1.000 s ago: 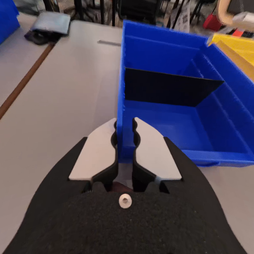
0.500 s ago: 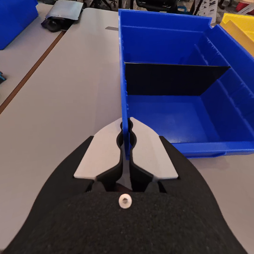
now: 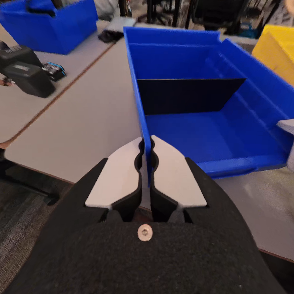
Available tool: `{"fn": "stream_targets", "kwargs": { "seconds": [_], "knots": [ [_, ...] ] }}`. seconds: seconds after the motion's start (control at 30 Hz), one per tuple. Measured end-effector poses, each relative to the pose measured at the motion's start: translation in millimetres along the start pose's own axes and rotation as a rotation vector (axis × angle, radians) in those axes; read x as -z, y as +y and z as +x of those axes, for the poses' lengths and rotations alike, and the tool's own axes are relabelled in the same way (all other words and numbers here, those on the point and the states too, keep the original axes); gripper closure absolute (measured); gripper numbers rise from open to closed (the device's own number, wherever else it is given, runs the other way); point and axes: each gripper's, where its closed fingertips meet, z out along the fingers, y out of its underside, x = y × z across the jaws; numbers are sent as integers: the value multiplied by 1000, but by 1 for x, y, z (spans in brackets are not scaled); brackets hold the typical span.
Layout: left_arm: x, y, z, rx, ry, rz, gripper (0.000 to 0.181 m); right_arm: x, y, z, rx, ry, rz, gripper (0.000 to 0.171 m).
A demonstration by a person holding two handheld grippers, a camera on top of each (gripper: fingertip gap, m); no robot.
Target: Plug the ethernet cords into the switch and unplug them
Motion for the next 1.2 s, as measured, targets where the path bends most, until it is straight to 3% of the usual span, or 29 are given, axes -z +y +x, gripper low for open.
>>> {"fn": "stream_targets", "kwargs": {
  "seconds": [0.13,0.27,0.37,0.53,0.7,0.87,1.0,1.13,1.2],
  "knots": [
    [32,-33,11,-86,-96,178,178,24,-31,-1,64,-25,129,167],
    [71,-84,55,-119,-77,417,178,77,-91,25,125,-9,353,167],
    [93,-118,116,-170,-15,558,176,124,-131,73,142,50,490,167],
    [83,-141,252,-199,184,540,175,201,-162,193,80,201,554,168],
    [60,-125,420,-219,384,441,177,266,-116,348,-25,431,434,168],
    [29,-52,565,-324,499,237,177,306,-24,484,-148,579,196,168],
    [10,-7,614,-326,521,112,177,306,30,533,-241,573,77,168],
    [-8,26,624,-308,537,47,176,296,39,552,-261,592,76,167],
    [-9,28,623,-312,556,88,174,293,37,552,-250,598,87,168]
  ]
}}
